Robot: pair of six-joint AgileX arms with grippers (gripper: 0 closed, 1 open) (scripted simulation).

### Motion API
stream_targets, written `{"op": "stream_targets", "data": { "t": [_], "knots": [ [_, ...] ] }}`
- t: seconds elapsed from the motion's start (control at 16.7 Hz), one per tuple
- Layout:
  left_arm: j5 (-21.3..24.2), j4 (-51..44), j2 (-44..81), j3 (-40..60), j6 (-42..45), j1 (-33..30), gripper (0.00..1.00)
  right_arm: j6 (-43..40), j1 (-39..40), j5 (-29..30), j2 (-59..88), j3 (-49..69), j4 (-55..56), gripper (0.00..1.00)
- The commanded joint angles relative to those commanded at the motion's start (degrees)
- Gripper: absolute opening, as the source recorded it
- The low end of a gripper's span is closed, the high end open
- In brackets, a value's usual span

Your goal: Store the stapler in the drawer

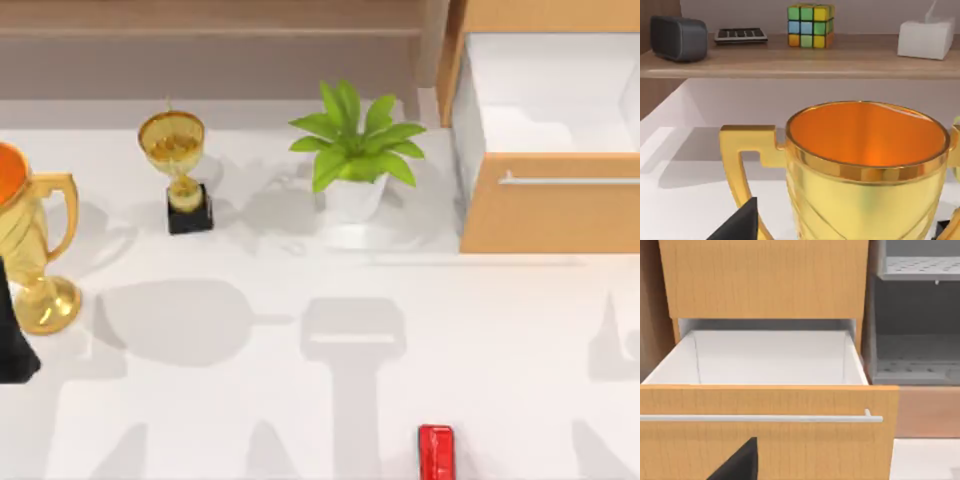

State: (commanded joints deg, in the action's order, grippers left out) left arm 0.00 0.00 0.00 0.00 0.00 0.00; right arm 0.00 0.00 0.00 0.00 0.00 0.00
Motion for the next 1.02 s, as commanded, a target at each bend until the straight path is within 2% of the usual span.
{"op": "stream_targets", "data": {
  "t": [0.24,0.42,1.02],
  "knots": [
    [0.0,0.0,0.0,0.0,0.0,0.0,1.0,1.0,1.0,0.0,1.7,1.1,-1.0,1.0],
    [0.0,0.0,0.0,0.0,0.0,0.0,1.0,5.0,4.7,0.0,8.5,5.3,-4.8,1.0],
    [0.0,0.0,0.0,0.0,0.0,0.0,1.0,30.2,28.9,0.0,52.0,33.2,-29.3,1.0]
  ]
}}
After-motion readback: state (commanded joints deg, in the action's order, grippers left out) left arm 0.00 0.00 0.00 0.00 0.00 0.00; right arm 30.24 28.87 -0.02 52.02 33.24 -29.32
